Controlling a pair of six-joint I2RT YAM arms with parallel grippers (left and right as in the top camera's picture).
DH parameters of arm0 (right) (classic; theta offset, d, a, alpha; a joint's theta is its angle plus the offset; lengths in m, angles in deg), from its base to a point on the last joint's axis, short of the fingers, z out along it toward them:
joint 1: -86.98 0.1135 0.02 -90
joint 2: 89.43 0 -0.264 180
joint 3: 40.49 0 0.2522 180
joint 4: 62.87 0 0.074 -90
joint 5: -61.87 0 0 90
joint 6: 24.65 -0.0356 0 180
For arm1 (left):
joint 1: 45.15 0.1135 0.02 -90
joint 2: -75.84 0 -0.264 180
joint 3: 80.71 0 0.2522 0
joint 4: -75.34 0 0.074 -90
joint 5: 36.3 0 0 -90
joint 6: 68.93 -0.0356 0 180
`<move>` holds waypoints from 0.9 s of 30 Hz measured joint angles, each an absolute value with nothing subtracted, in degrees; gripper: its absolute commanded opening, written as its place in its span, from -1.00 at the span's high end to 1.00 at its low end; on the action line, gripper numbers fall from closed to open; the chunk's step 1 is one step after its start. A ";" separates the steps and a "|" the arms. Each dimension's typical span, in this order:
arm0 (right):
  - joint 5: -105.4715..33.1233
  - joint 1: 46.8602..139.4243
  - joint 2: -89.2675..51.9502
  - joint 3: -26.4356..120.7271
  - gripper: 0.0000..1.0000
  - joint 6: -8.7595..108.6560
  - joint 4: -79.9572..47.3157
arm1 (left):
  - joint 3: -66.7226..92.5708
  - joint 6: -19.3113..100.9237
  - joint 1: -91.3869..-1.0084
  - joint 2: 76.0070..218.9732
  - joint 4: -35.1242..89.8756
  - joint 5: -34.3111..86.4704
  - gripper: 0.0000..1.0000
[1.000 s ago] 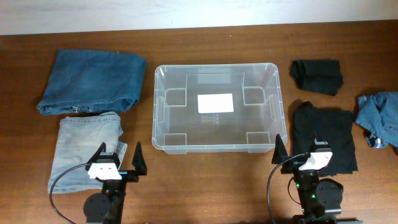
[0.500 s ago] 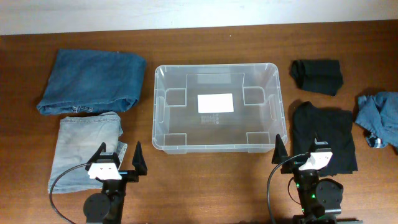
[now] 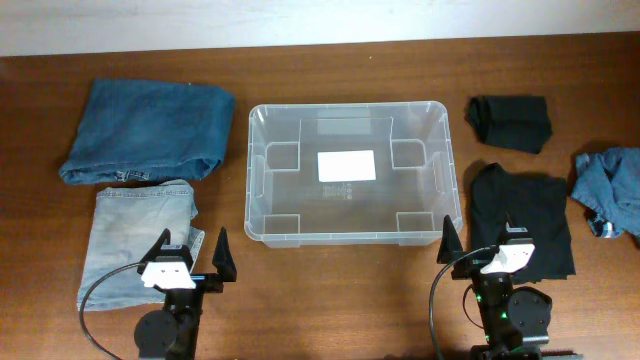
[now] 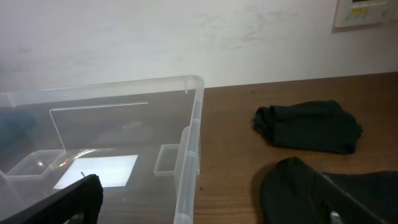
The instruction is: Pack container
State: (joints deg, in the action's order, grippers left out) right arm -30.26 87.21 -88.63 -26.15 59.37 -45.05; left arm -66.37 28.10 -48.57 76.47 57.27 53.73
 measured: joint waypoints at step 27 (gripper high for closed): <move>-30.35 87.21 -88.24 -14.68 -0.97 61.62 -47.39 | -66.37 28.10 -48.57 76.47 57.27 53.71 -0.99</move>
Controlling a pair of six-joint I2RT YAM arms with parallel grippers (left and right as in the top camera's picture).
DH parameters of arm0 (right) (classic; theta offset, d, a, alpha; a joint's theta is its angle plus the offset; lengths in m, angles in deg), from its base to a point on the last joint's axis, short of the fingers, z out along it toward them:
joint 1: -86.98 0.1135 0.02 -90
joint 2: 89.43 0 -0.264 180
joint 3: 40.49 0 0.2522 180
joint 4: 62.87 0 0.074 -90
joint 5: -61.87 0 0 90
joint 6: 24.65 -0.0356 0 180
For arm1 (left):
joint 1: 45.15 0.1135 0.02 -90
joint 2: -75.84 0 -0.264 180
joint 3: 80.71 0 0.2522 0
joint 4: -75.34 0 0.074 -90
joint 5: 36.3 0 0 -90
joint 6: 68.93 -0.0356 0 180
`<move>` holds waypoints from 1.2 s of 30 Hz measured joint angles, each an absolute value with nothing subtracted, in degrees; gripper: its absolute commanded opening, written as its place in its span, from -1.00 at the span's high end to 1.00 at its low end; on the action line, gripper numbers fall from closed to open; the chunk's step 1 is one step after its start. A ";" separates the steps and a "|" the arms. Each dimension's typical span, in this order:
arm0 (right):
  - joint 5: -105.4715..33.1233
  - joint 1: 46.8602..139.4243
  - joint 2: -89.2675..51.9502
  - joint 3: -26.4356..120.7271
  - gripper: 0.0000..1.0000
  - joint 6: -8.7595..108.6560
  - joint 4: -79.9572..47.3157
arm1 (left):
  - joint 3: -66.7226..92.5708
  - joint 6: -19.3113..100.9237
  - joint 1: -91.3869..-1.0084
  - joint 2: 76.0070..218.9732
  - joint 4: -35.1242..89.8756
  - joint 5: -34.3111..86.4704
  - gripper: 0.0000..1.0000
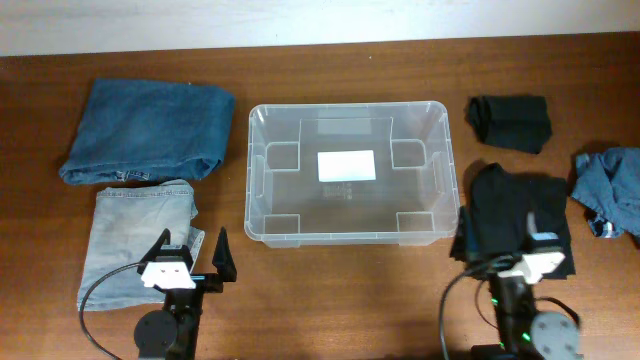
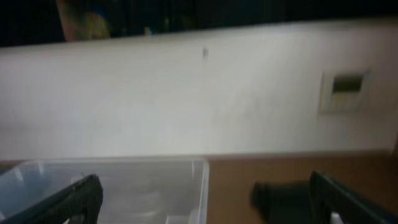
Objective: Pack container
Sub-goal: 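Move the right gripper over the black shirt on the right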
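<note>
A clear plastic container (image 1: 254, 170) stands mid-table with only a white label on its floor; its right rim (image 2: 202, 180) shows blurred in the right wrist view. My right gripper (image 1: 495, 232) (image 2: 205, 211) is open over the near edge of a black shirt (image 1: 505, 195), holding nothing. Further back lies a small folded black garment (image 1: 510, 122) (image 2: 280, 194). My left gripper (image 1: 192, 256) is open at the front left, beside light blue jeans (image 1: 135, 225). Dark blue jeans (image 1: 150, 128) lie behind them.
A crumpled blue denim piece (image 1: 610, 190) lies at the right table edge. A white wall (image 2: 186, 99) with a switch plate (image 2: 345, 90) rises behind the table. Both arm bases stand at the front edge.
My right arm has shifted right and toward the black shirt. Its camera now looks higher, at the wall, and the picture is blurred. The left arm and the clothes have not moved.
</note>
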State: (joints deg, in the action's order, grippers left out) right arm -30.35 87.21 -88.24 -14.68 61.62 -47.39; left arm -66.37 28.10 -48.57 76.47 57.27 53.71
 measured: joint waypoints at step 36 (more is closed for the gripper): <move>-51.90 50.40 13.85 75.37 -0.96 67.11 36.04 | -66.35 28.07 -48.57 76.47 57.27 53.73 -0.99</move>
